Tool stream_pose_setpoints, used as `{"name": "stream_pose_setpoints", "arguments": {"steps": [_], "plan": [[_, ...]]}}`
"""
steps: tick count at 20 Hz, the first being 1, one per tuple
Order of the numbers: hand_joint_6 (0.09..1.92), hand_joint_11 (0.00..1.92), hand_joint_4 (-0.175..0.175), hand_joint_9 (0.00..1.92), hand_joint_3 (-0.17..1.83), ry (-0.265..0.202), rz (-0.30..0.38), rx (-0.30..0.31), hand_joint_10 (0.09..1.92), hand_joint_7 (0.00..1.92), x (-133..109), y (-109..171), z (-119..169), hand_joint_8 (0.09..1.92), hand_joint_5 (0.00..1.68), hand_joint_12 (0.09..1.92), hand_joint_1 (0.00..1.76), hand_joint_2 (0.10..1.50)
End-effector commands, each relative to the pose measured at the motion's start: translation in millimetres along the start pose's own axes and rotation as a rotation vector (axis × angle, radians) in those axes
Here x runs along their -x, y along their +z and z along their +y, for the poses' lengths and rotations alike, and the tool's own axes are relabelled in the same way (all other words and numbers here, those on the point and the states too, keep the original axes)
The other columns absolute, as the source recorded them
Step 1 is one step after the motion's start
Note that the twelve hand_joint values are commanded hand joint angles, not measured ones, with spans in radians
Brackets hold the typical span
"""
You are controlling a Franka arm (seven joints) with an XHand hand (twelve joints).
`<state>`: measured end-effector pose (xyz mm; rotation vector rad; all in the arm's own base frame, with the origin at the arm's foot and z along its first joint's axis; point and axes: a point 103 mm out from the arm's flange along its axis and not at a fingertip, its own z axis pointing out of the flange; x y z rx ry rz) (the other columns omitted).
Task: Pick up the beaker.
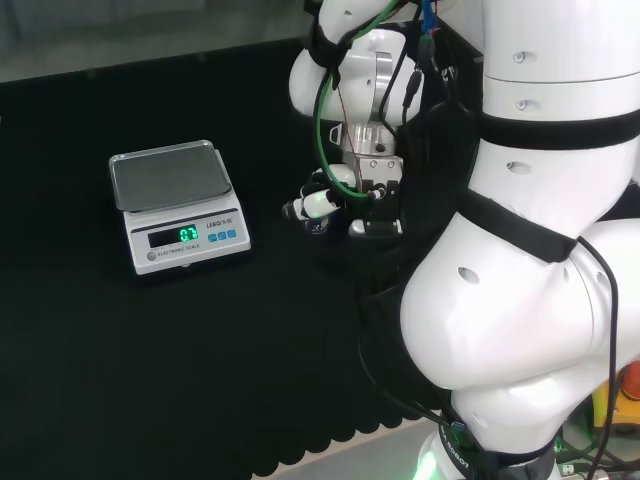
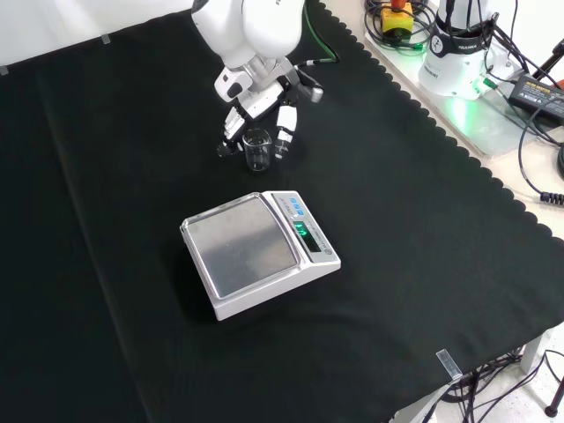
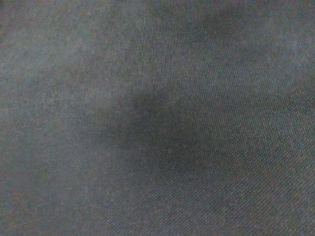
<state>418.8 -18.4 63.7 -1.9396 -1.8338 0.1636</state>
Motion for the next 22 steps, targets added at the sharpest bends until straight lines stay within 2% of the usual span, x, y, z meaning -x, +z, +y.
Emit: {"name": "stream_pose_setpoints", "arguments": {"steps": [1,4,6,8,11,17,22], "plan": [[0.09,0.61,-0.082,0.9,0.17,-0.018,-0.062,0.083,0.7,0.55,-5,-2,0,0.85,0.48,1.33,0.45,0.84],[0.21,0.74,-0.092,1.13,0.18,-0.025,-0.091,0.124,0.63,0.83,-7,-4,-1,0.83,0.62,1.26,0.55,0.84],[0.4,0.82,-0.096,1.27,0.2,-0.027,-0.112,0.14,0.57,1.0,-8,-5,-1,0.8,0.66,1.21,0.6,0.83],[0.63,0.88,-0.097,1.36,0.24,-0.027,-0.128,0.15,0.55,1.11,-9,-6,-1,0.79,0.67,1.19,0.65,0.82],[0.77,0.96,-0.102,1.45,0.27,-0.022,-0.149,0.168,0.54,1.2,-9,-6,-2,0.8,0.75,1.15,0.71,0.8],[0.73,1.13,-0.121,1.61,0.39,-0.015,-0.193,0.21,0.45,1.35,-11,-17,-6,0.75,0.97,1.02,0.81,0.75],[0.63,1.26,-0.142,1.76,0.46,-0.012,-0.212,0.239,0.33,1.5,-10,-39,-14,0.62,1.13,0.91,0.89,0.72]]}}
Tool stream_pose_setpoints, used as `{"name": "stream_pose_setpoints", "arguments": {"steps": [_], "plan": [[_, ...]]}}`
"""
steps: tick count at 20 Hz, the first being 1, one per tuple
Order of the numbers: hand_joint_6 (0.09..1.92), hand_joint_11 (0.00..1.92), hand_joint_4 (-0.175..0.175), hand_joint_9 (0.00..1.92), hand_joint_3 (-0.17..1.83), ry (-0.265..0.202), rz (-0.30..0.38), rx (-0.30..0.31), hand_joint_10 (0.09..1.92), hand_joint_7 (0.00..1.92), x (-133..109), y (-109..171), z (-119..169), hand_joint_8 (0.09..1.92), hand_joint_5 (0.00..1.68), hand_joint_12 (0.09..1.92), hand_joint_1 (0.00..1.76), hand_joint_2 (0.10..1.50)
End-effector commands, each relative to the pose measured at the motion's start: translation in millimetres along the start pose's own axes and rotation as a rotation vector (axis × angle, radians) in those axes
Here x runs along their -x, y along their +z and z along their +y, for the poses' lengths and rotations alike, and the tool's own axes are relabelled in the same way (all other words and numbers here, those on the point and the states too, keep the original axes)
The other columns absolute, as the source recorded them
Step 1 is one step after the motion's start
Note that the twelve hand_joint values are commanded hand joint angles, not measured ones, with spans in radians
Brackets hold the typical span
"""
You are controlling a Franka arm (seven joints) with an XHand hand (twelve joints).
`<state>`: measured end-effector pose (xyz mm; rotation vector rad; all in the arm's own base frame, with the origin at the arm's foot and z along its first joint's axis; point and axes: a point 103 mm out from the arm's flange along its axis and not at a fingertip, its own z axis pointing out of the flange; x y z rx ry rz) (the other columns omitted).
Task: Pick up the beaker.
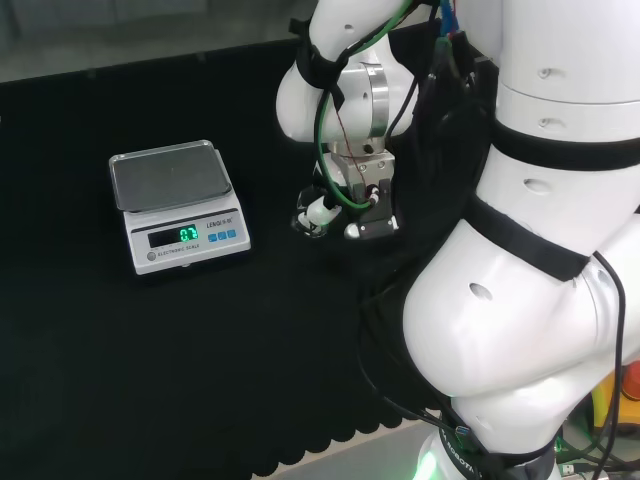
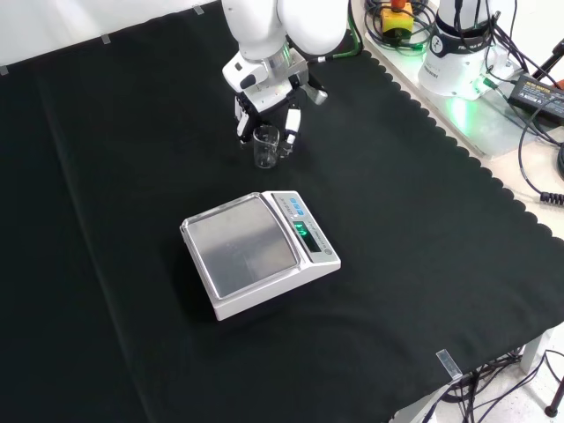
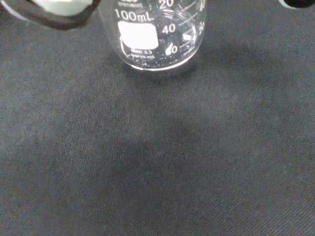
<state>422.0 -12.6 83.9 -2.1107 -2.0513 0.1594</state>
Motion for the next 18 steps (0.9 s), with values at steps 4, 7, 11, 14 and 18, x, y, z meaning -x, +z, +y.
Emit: {"name": "stream_pose_setpoints", "arguments": {"steps": [4,7,11,14,18], "plan": [[0.62,1.3,0.062,1.84,0.43,-0.013,-0.041,0.015,0.25,1.57,8,-47,-6,0.54,1.22,0.87,1.03,0.77],[0.59,1.33,0.163,1.87,0.43,-0.058,-0.024,-0.002,0.22,1.61,12,-81,-10,0.5,1.26,0.86,1.1,0.78],[0.55,1.34,0.175,1.89,0.47,-0.097,-0.043,-0.002,0.18,1.64,9,-136,-22,0.45,1.3,0.84,1.11,0.74],[0.55,1.35,0.175,1.9,0.5,-0.114,-0.072,-0.003,0.16,1.65,1,-180,-37,0.43,1.31,0.83,1.12,0.73],[0.53,1.35,0.175,1.92,0.58,-0.133,-0.085,0.007,0.15,1.68,-10,-221,-54,0.39,1.33,0.82,1.13,0.68]]}}
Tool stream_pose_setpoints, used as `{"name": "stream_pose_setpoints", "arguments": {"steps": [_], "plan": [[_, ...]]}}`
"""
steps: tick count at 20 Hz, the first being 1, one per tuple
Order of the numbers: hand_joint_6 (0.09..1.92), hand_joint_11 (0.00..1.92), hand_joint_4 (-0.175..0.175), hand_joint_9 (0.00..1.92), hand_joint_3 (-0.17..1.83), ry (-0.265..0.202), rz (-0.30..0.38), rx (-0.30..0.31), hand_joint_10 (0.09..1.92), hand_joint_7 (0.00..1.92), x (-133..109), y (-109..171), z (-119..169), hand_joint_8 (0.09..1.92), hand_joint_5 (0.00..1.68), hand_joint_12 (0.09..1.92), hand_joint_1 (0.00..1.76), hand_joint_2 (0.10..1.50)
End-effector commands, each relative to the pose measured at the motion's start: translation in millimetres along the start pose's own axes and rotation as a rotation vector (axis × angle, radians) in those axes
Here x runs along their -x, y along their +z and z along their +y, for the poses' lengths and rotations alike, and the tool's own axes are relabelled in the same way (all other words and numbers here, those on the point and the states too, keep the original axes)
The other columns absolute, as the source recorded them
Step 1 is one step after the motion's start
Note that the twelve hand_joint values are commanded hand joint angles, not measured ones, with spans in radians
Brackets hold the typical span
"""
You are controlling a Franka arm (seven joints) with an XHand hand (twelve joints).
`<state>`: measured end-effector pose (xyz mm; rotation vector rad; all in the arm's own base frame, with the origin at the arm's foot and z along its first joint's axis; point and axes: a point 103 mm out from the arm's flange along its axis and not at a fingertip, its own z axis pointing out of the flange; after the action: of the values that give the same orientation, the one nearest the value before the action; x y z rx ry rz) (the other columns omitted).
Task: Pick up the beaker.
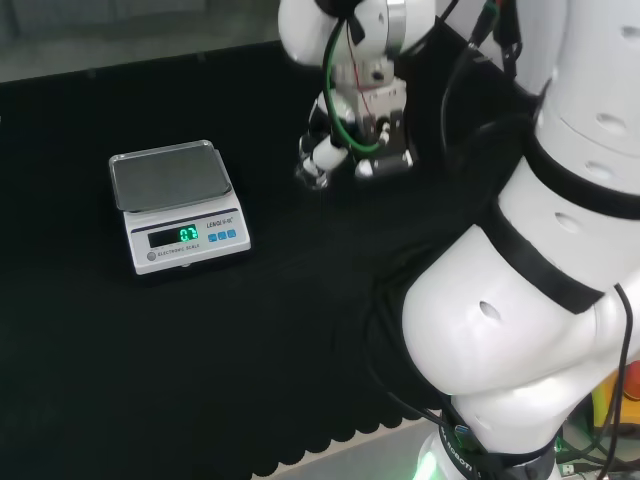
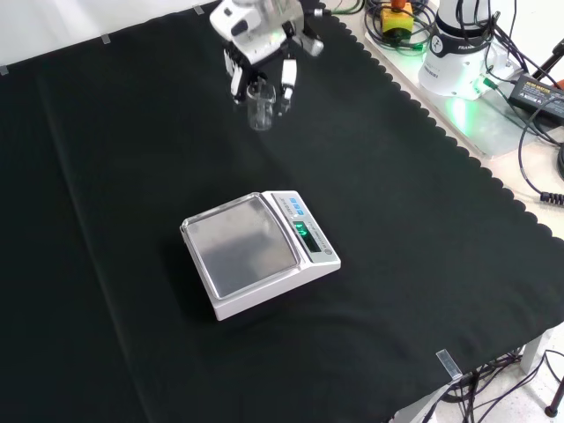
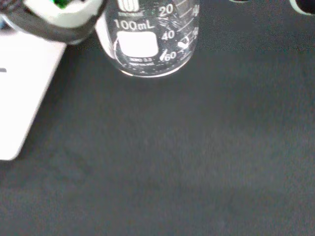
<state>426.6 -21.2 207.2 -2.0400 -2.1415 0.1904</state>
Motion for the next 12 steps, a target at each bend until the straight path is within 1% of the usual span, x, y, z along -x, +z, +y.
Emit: {"name": "stream_pose_setpoints", "arguments": {"steps": [1,6,9,12], "plan": [[0.53,1.35,0.175,1.92,0.59,-0.063,-0.055,0.02,0.15,1.69,-13,-107,-35,0.38,1.34,0.82,1.13,0.67],[0.54,1.35,0.175,1.92,0.62,-0.081,-0.064,0.044,0.18,1.71,-22,-125,-39,0.36,1.34,0.82,1.13,0.65],[0.54,1.35,0.175,1.92,0.63,-0.078,-0.066,0.049,0.19,1.71,-24,-132,-37,0.35,1.34,0.82,1.13,0.65],[0.54,1.35,0.175,1.92,0.64,-0.074,-0.054,0.065,0.2,1.72,-26,-138,-37,0.35,1.34,0.82,1.13,0.64]]}}
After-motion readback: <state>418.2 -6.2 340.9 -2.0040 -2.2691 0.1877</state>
